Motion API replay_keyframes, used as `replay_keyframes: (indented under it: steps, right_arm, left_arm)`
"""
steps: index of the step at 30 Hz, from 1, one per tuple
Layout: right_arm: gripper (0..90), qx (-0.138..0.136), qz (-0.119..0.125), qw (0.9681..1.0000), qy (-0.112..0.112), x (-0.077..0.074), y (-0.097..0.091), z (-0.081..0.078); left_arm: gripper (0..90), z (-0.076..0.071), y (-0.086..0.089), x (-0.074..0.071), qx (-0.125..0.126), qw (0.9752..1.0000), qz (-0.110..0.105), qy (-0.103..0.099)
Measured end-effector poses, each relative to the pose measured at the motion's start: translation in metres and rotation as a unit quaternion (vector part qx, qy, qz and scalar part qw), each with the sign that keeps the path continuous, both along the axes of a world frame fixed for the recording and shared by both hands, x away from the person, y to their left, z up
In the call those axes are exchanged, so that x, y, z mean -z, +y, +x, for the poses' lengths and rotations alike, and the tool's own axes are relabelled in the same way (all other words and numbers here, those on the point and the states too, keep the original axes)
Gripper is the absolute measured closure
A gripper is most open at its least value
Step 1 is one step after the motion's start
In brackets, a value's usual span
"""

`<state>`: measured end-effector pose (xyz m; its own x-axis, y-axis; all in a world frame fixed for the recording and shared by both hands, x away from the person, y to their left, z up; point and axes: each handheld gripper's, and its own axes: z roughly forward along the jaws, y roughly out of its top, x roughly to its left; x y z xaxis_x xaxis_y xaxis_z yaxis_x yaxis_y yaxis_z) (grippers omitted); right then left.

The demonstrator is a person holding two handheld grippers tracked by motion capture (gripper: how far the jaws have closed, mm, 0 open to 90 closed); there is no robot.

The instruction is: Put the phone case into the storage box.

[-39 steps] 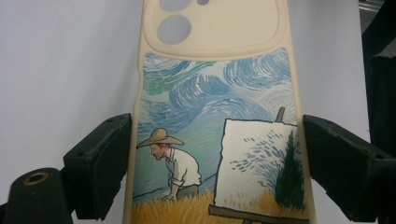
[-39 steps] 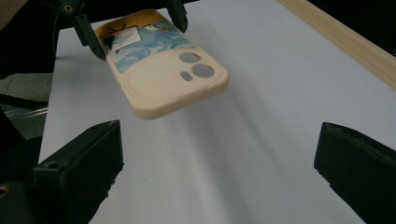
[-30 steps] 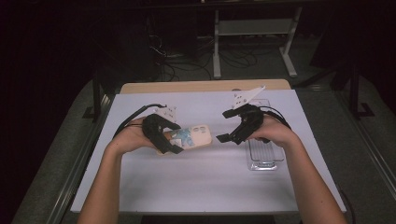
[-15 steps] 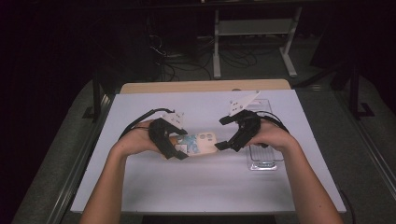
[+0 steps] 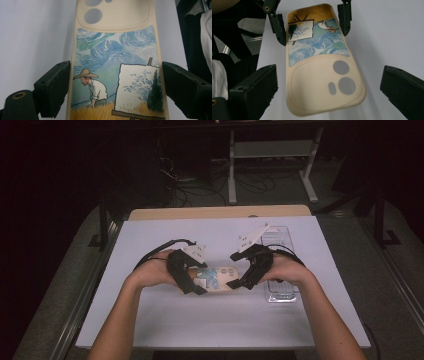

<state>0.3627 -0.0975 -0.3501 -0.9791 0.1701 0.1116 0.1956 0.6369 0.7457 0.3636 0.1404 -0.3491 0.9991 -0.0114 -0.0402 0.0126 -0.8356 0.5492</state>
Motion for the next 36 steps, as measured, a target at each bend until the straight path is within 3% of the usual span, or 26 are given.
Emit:
replay_keyframes:
  steps: [3, 9, 10, 12, 27, 36]
  right_arm:
    - [0.8, 0.003, -0.007, 0.9999, 0.015, 0.001, 0.003, -0.003]
    - [0.8, -0.02, -0.012, 0.9997, 0.004, 0.006, 0.01, -0.003]
    - [0.8, -0.024, -0.014, 0.9996, 0.007, 0.007, 0.013, -0.003]
    - [0.8, -0.035, -0.012, 0.9993, -0.002, 0.01, 0.016, -0.003]
    - [0.7, -0.056, -0.041, 0.9975, -0.011, 0.018, 0.029, -0.008]
    - [0.8, -0.066, -0.064, 0.9958, -0.005, 0.024, 0.035, -0.01]
  left_arm:
    - [11.7, -0.002, -0.003, 0.001, 0.003, 1.0, 0.002, 0.0]
    - [11.7, -0.005, -0.009, 0.001, 0.013, 0.9999, 0.007, -0.006]
    - [11.7, -0.008, -0.01, 0.003, 0.004, 1.0, -0.004, 0.0]
    - [11.7, -0.008, -0.011, 0.001, 0.015, 0.9998, 0.006, -0.008]
    - [11.7, -0.012, -0.019, 0.002, 0.025, 0.9995, 0.012, -0.013]
    - [11.7, -0.013, -0.018, 0.001, 0.026, 0.9995, 0.011, -0.015]
